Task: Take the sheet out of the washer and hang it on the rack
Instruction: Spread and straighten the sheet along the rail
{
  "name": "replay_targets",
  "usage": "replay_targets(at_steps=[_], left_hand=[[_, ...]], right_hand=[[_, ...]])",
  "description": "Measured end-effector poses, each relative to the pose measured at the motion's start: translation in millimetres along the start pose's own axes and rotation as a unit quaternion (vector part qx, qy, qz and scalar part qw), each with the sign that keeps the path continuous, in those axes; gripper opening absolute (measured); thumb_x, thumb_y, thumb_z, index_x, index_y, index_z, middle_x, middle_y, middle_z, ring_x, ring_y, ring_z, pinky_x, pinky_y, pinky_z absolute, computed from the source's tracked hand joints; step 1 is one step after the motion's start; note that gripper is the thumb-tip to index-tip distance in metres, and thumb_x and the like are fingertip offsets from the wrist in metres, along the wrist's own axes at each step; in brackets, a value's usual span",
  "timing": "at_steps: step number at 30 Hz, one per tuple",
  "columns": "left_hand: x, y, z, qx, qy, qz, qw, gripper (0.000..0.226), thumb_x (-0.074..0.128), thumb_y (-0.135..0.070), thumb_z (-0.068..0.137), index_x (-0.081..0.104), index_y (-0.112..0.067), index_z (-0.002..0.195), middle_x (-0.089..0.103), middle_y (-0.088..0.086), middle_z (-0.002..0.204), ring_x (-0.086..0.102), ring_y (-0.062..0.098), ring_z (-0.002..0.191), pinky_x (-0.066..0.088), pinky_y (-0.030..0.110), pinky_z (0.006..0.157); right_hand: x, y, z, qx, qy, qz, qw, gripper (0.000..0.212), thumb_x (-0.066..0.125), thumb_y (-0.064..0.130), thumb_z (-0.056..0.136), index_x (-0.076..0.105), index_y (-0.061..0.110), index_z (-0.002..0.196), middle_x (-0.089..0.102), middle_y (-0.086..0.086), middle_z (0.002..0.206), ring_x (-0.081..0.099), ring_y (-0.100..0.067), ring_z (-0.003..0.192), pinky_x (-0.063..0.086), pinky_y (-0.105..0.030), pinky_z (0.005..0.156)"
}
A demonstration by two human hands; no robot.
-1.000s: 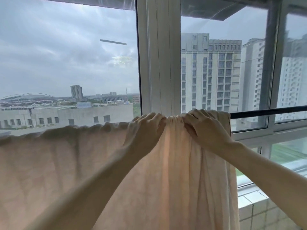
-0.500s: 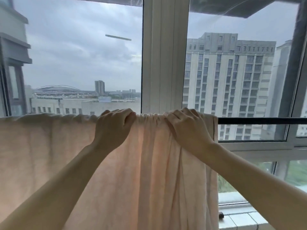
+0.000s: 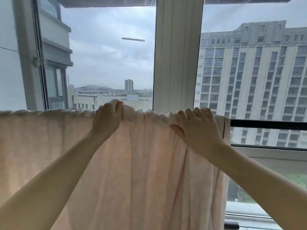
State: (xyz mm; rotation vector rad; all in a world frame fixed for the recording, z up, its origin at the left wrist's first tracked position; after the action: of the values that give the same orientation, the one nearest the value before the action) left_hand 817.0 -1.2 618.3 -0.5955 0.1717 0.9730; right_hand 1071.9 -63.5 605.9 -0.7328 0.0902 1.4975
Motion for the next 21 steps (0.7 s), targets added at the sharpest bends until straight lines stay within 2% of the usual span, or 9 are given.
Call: replay_targets(at_steps=[2, 4, 7, 9, 11, 13, 15, 19, 21], left_hand=[[-3, 9, 2, -0.006, -0.002, -0.003, 1.000, 0.036, 0.039, -0.027, 0.102, 0.048, -0.015, 0.070, 0.053, 0.005, 0.061, 0.057, 0.034, 0.071, 0.040, 0.040, 0.066], [-7, 20, 3, -0.013, -0.005, 0.024, 1.000, 0.035, 0.040, -0.026, 0.102, 0.050, -0.013, 0.071, 0.050, 0.001, 0.058, 0.055, 0.032, 0.067, 0.033, 0.037, 0.059], [-12, 31, 2, -0.012, -0.012, 0.082, 0.996, 0.030, 0.044, -0.027, 0.100, 0.060, -0.011, 0.080, 0.061, 0.007, 0.068, 0.057, 0.029, 0.070, 0.029, 0.034, 0.061], [-12, 26, -1, 0.007, -0.008, 0.055, 0.998, 0.023, 0.049, -0.028, 0.098, 0.064, -0.016, 0.085, 0.067, 0.003, 0.077, 0.060, 0.025, 0.075, 0.034, 0.033, 0.064], [-9, 13, -7, 0.048, 0.022, -0.010, 0.999, 0.012, 0.056, -0.029, 0.094, 0.066, -0.024, 0.093, 0.065, -0.009, 0.090, 0.059, 0.013, 0.082, 0.038, 0.030, 0.071], [-3, -2, -13, 0.091, 0.065, -0.055, 0.992, 0.013, 0.060, -0.030, 0.093, 0.067, -0.028, 0.104, 0.060, -0.016, 0.098, 0.059, 0.003, 0.086, 0.041, 0.028, 0.075], [4, -13, -17, 0.119, 0.097, -0.069, 0.986, 0.018, 0.060, -0.035, 0.093, 0.067, -0.027, 0.108, 0.060, -0.018, 0.100, 0.059, 0.000, 0.089, 0.044, 0.026, 0.078], [12, -25, -19, 0.157, 0.088, -0.065, 0.981, 0.014, 0.062, -0.033, 0.092, 0.070, -0.022, 0.097, 0.063, -0.017, 0.087, 0.055, 0.000, 0.085, 0.042, 0.020, 0.074], [9, -24, -16, 0.137, 0.066, -0.082, 0.985, 0.008, 0.066, -0.025, 0.090, 0.072, -0.019, 0.090, 0.066, -0.012, 0.084, 0.059, 0.004, 0.082, 0.047, 0.027, 0.074]], right_hand=[[2, -18, -9, 0.009, -0.003, -0.018, 1.000, 0.038, 0.046, 0.047, 0.096, 0.059, 0.012, 0.093, 0.065, -0.007, 0.084, 0.061, -0.028, 0.076, 0.045, -0.042, 0.075], [3, -36, -18, 0.023, 0.002, -0.028, 0.999, 0.041, 0.038, 0.047, 0.099, 0.059, 0.013, 0.093, 0.065, -0.006, 0.084, 0.060, -0.027, 0.077, 0.044, -0.042, 0.075], [4, -54, -24, 0.051, 0.032, -0.019, 0.998, 0.045, 0.030, 0.050, 0.100, 0.058, 0.015, 0.093, 0.065, -0.004, 0.085, 0.060, -0.026, 0.079, 0.043, -0.043, 0.078], [2, -54, -19, 0.078, 0.056, 0.017, 0.995, 0.042, 0.034, 0.054, 0.096, 0.057, 0.018, 0.098, 0.065, -0.001, 0.092, 0.061, -0.025, 0.087, 0.042, -0.044, 0.085], [-1, -44, -10, 0.089, 0.057, 0.055, 0.993, 0.040, 0.040, 0.054, 0.092, 0.056, 0.021, 0.107, 0.064, -0.001, 0.106, 0.058, -0.024, 0.101, 0.039, -0.046, 0.094], [-5, -26, 1, 0.054, 0.046, 0.072, 0.995, 0.037, 0.043, 0.049, 0.093, 0.056, 0.021, 0.113, 0.064, -0.001, 0.113, 0.056, -0.023, 0.109, 0.035, -0.049, 0.102], [-7, -8, 10, 0.015, 0.046, 0.087, 0.995, 0.031, 0.042, 0.041, 0.096, 0.059, 0.019, 0.111, 0.065, 0.000, 0.111, 0.055, -0.021, 0.110, 0.032, -0.050, 0.105], [-3, 6, 26, 0.008, 0.034, 0.134, 0.990, 0.021, 0.044, 0.031, 0.100, 0.058, 0.016, 0.105, 0.065, 0.001, 0.104, 0.054, -0.021, 0.104, 0.038, -0.041, 0.097], [-2, 5, 31, 0.018, 0.024, 0.172, 0.985, 0.018, 0.048, 0.030, 0.099, 0.058, 0.016, 0.101, 0.065, 0.002, 0.099, 0.054, -0.020, 0.101, 0.040, -0.040, 0.094]])
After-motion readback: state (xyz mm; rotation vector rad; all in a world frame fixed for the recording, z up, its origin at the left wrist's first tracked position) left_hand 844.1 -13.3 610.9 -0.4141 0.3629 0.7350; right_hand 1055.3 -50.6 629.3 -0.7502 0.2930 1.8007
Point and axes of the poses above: each hand's wrist, its own z-axis towards the middle knuckle, its own x-axis out of the palm, y = z × x, the point moved 4 cm from there along z, towards the middle knuckle
